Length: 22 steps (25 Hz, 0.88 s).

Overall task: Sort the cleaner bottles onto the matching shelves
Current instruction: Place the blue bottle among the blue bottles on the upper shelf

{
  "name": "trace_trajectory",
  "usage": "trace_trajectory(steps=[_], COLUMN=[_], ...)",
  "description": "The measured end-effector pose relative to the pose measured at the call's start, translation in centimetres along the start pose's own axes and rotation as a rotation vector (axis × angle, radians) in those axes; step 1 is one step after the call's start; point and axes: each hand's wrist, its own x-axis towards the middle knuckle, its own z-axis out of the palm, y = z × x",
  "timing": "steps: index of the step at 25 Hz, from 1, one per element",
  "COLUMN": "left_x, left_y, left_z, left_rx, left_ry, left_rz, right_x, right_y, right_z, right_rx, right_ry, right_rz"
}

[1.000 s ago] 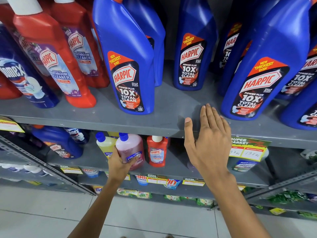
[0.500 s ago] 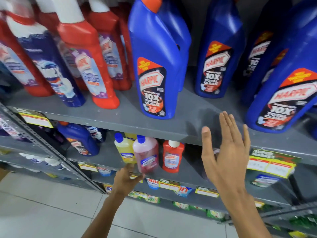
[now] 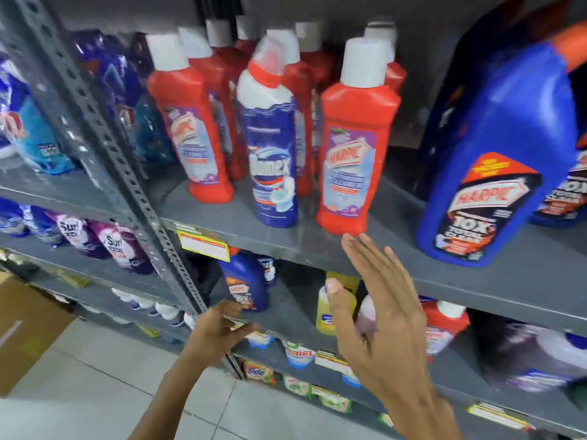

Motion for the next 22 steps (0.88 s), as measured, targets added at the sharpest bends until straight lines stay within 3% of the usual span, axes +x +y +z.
trace_trajectory(steps=[6, 11, 18, 22], left_x=[8.0, 13.1, 14.7, 13.8], left_y=[-3.2, -5.0, -4.1, -3.4], left_z=[-3.5, -2.1, -2.8, -2.7], left_rx=[-0.167, -0.28, -0.293, -0.24], left_ry=[-0.014, -0.179, -0.319, -0.305], left_rz=[-0.087, -0.058, -0.111, -0.078], right_x=[0.6, 1.2, 1.9, 1.9], right_y=[-2.0, -2.3, -2.0, -1.9], right_z=[8.9, 11.7, 12.6, 12.6], right_rx=[-0.238, -0.455, -0.468, -0.458], right_ry=[-0.059, 0.016, 0.068, 0.074], right_rz=[0.029, 0.085, 0.099, 0.117])
